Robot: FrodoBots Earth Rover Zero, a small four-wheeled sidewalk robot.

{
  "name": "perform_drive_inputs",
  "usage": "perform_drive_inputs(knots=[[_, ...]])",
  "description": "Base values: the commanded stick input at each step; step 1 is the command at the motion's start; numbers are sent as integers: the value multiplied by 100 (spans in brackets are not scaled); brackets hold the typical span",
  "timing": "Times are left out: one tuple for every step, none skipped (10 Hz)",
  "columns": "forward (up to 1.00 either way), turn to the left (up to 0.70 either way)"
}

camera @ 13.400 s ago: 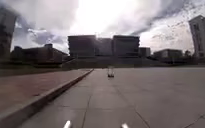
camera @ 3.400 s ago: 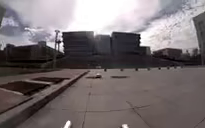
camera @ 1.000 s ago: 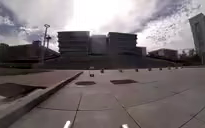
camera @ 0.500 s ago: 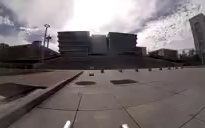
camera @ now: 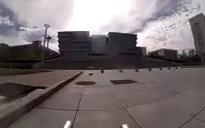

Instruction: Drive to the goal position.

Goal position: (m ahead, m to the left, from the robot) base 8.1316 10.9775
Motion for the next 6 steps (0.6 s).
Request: perform_drive_inputs(knots=[[100, 2], [100, 2], [100, 2], [100, 2], [100, 2], [100, 2]])
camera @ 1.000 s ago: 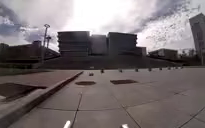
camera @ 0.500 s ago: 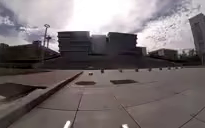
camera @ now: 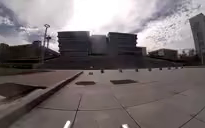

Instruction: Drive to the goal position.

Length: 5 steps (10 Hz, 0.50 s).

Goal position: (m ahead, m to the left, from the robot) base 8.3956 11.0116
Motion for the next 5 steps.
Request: perform_drive_inputs(knots=[[100, 2], [100, 2], [100, 2], [100, 2], [90, 2]])
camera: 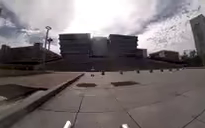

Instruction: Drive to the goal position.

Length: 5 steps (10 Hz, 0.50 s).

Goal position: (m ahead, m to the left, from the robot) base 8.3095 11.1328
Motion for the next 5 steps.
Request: perform_drive_inputs(knots=[[72, 2], [51, 3], [90, 2], [100, 2], [100, 2]])
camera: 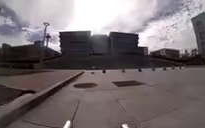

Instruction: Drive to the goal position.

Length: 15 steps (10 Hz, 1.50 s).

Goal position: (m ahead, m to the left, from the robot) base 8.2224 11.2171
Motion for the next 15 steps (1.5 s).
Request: perform_drive_inputs(knots=[[100, 2], [100, 2], [100, 2], [100, 2], [100, 2], [100, 2], [100, 2], [100, 2], [100, 3], [100, 10], [100, 25], [100, 40], [100, 32], [100, 9], [100, 0]])
